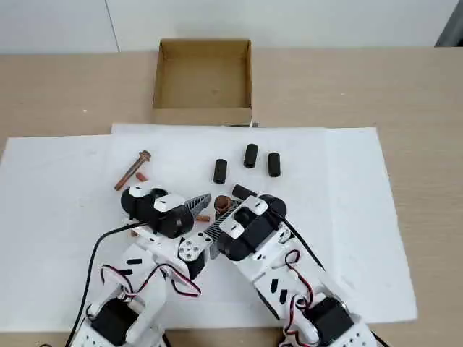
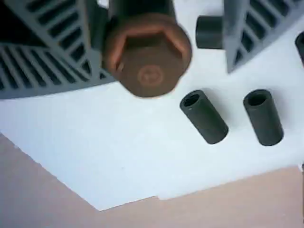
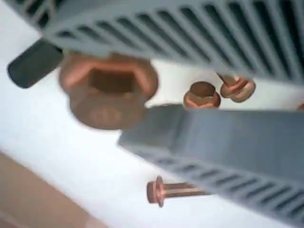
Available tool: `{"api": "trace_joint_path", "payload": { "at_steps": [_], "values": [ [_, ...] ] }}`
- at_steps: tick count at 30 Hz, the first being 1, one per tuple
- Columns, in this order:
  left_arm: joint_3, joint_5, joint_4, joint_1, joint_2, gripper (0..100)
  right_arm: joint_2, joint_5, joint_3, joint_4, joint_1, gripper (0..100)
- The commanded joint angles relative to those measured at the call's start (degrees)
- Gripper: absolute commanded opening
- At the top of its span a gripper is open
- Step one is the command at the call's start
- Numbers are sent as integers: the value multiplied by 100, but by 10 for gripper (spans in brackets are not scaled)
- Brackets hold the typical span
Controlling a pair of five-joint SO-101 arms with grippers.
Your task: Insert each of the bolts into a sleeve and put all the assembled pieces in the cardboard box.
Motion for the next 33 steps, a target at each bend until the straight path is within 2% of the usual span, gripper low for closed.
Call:
{"api": "trace_joint_path", "payload": {
  "at_steps": [1,21,23,28,33],
  "values": [
    [-101,-62,158,-97,9,163,-66,35,-378,-110,-22,2],
    [-1367,-79,554,-246,18,158,-57,0,-149,-110,-4,2],
    [-1534,-79,554,-387,18,139,-57,0,-149,-101,4,2],
    [-1798,-88,554,-721,9,9,-57,0,-105,-101,127,2],
    [-1780,-325,554,-1143,9,6,-57,-9,-97,-101,558,2]
  ]
}}
